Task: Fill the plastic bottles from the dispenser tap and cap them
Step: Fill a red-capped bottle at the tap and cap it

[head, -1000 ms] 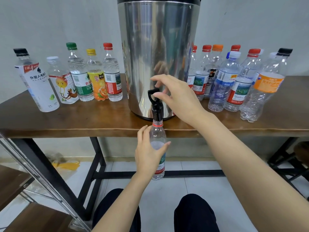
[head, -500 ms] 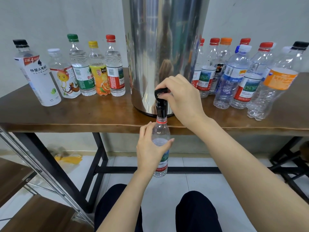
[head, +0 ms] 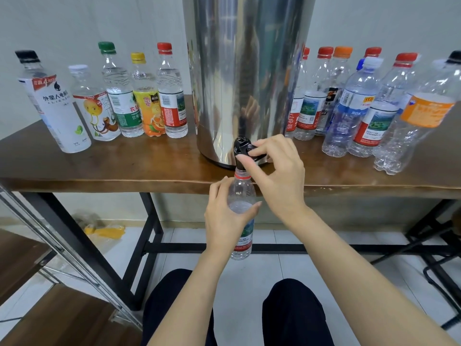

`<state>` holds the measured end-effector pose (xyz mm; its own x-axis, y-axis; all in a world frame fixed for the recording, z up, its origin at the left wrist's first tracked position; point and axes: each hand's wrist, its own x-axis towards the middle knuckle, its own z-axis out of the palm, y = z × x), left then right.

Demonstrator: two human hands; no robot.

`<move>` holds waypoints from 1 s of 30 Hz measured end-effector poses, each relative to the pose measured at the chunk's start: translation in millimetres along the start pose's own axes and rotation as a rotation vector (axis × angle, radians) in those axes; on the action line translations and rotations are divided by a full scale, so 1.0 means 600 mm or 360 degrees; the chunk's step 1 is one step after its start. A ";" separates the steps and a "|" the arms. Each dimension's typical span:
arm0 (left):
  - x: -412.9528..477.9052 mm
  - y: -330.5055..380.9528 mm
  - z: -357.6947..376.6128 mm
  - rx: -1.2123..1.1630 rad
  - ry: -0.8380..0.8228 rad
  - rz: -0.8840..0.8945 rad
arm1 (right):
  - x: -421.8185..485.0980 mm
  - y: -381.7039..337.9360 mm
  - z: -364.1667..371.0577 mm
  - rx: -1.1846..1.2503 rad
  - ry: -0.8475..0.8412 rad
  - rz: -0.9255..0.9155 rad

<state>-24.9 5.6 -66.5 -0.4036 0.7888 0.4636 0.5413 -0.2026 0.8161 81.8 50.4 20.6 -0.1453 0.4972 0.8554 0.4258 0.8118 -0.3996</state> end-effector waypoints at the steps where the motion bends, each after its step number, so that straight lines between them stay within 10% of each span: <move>1: 0.000 -0.001 0.000 0.0006 0.0005 0.0003 | 0.000 0.006 -0.001 0.0040 0.0002 -0.0006; 30: -0.001 -0.006 0.008 0.0014 0.0079 0.0051 | 0.004 0.044 0.044 0.0431 0.0240 0.0158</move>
<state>-23.0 8.6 -71.6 -0.4217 0.7522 0.5063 0.5608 -0.2224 0.7975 69.0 81.0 3.2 0.0279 0.5435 0.8389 0.1752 0.8236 -0.5394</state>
